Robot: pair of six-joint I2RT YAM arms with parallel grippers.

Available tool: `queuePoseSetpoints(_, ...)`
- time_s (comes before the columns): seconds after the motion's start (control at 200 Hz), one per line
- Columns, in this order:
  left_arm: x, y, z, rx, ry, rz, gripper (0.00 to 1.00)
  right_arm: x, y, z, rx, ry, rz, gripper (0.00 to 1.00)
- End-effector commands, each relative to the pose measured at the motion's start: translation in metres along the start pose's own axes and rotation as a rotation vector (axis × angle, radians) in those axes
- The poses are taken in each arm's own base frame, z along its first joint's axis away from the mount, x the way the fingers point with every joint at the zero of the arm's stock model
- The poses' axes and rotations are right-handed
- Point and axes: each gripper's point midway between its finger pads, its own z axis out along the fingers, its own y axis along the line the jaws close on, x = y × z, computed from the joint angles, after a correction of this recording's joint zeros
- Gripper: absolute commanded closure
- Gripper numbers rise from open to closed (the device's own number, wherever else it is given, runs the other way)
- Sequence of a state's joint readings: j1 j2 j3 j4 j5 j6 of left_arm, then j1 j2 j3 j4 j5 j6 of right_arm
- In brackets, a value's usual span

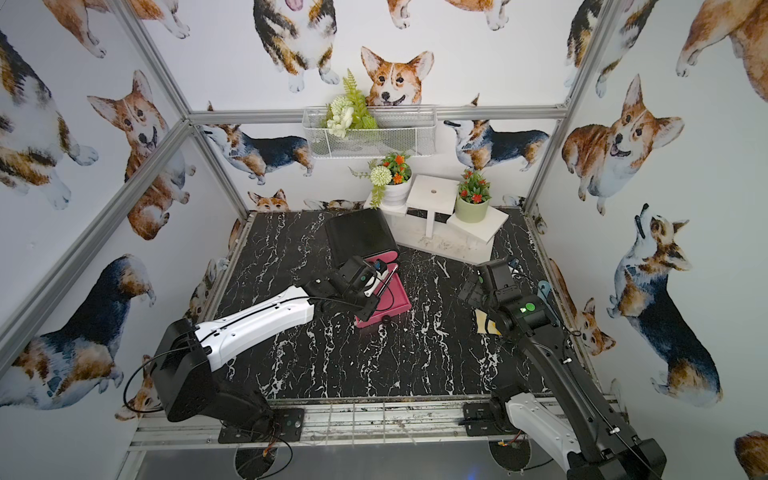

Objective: Please place the pencils in the drawer according to their color
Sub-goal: Place the pencil in the drawer.

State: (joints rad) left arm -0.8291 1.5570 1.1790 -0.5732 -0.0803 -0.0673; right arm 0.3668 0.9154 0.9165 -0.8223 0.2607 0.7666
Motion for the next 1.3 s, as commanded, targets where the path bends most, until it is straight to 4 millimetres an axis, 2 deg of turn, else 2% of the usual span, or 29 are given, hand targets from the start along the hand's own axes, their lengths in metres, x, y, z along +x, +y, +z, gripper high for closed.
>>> queuePoseSetpoints(0.0, 0.001, 0.002, 0.01, -0.019, 0.022, 0.04, 1.0, -0.001, -0.003, -0.001, 0.011, -0.013, 0.011, 0.01)
queuePoseSetpoints(0.15, 0.002, 0.005, 0.022, -0.052, 0.064, 0.074, 1.0, -0.002, -0.002, -0.001, 0.012, -0.014, 0.011, 0.0)
queuePoseSetpoints(0.18, 0.007, 0.007, 0.032, -0.065, 0.094, 0.079, 1.0, -0.002, -0.002, -0.001, 0.012, -0.016, 0.011, 0.0)
queuePoseSetpoints(0.325, 0.013, 0.012, 0.048, -0.104, 0.132, 0.093, 1.0, -0.003, -0.003, -0.001, 0.013, -0.018, 0.011, 0.01)
queuePoseSetpoints(0.49, 0.012, 0.016, 0.059, -0.133, 0.145, 0.091, 1.0, -0.002, -0.003, -0.001, 0.013, -0.016, 0.007, 0.0)
queuePoseSetpoints(0.961, 0.013, 0.023, 0.069, -0.174, 0.178, 0.069, 1.0, -0.002, -0.002, 0.001, 0.012, -0.011, 0.004, 0.0)
queuePoseSetpoints(1.036, 0.016, 0.023, 0.068, -0.173, 0.185, 0.06, 0.9, -0.001, -0.003, 0.0, 0.015, -0.012, 0.001, 0.0)
queuePoseSetpoints(1.241, 0.021, 0.025, 0.061, -0.178, 0.191, 0.033, 0.88, -0.001, -0.004, 0.0, 0.018, -0.014, 0.005, 0.0)
queuePoseSetpoints(1.296, 0.021, 0.025, 0.06, -0.179, 0.19, 0.027, 0.83, 0.0, -0.004, 0.001, 0.016, -0.011, 0.006, 0.0)
